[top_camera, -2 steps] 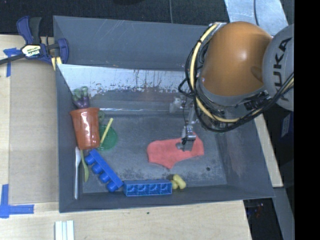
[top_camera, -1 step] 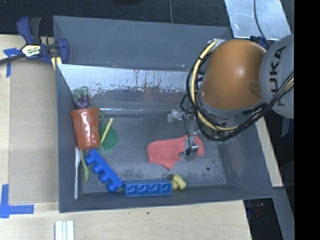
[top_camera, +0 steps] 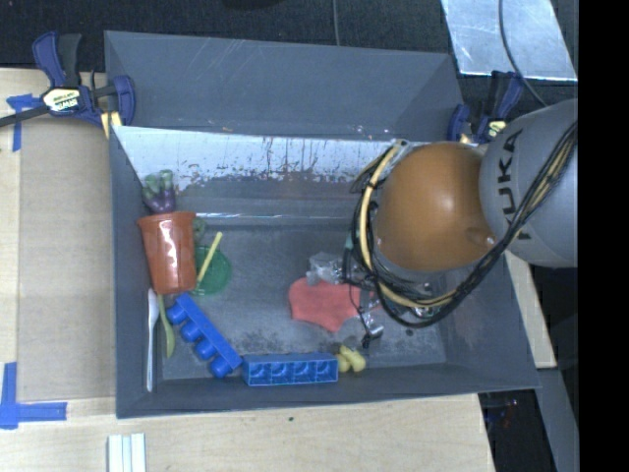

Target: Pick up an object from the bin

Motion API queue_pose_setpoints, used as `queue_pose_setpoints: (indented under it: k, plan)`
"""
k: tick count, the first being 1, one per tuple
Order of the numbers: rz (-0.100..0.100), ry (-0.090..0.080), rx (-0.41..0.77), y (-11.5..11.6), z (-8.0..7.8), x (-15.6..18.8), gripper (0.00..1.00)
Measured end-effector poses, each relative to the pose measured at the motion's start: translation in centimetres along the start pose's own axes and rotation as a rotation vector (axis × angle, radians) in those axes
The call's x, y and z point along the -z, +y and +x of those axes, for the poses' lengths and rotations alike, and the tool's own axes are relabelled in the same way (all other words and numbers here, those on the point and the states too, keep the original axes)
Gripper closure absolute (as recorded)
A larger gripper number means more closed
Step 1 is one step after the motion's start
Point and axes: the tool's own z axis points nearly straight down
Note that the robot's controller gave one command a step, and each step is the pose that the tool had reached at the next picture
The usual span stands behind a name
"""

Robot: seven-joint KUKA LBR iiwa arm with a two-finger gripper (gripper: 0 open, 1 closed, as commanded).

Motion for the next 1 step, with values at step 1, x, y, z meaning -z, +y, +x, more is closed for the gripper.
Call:
queue_pose_setpoints:
  k: [1]
  plan:
    - [-0.001,0.003,-0.049,-2.09,-0.23,0.48,0.00]
